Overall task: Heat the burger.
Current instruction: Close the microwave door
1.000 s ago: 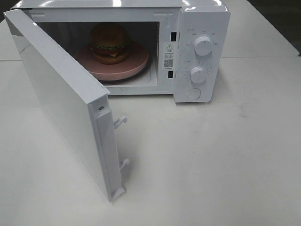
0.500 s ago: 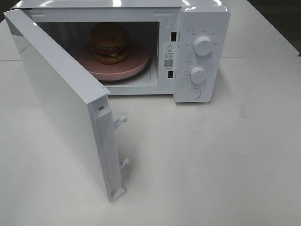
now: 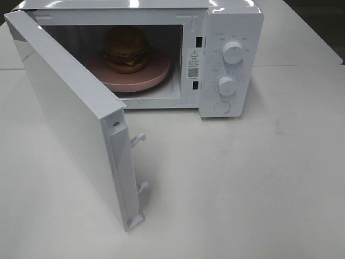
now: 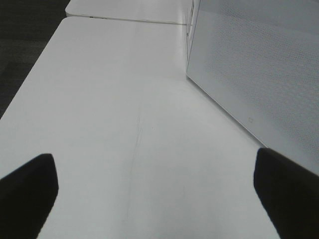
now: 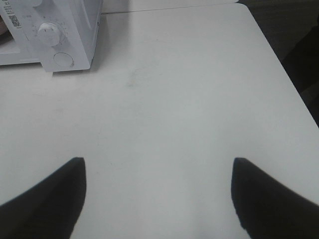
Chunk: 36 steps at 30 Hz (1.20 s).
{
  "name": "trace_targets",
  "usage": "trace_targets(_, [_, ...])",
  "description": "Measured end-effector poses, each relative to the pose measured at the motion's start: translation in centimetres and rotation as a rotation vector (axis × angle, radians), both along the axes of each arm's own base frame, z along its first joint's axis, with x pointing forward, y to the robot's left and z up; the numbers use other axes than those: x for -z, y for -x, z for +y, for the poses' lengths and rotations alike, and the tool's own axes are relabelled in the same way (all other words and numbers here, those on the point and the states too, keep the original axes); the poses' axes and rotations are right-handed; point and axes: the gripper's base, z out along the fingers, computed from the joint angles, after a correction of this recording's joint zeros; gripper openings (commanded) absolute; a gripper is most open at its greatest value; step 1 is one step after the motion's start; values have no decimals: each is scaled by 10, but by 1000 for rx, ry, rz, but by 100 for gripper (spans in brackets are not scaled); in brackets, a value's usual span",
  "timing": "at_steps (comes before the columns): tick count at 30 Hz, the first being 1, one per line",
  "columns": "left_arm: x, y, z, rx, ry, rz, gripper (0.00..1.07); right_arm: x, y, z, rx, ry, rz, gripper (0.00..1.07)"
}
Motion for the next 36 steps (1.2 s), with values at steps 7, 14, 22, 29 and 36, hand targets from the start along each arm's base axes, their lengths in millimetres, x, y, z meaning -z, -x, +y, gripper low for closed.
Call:
trace_targets(7, [0,0,0,0,0,0,100,0,0,0,0,0,0,76])
trace_targets(14, [-7,0,0,1,0,-34,95,0,0,0,0,0,0,76])
trace_targets(22, [-23,-29,-1,5,-2,-56,57,0,0,0,0,0,0,76])
trace_targets(29, [-25,-59,-1,7,-4,3,0,0,0,0,0,0,0,76])
trace_targets(36, [-20,-83,-1,11,-3,0,0,0,0,0,0,0,0,76])
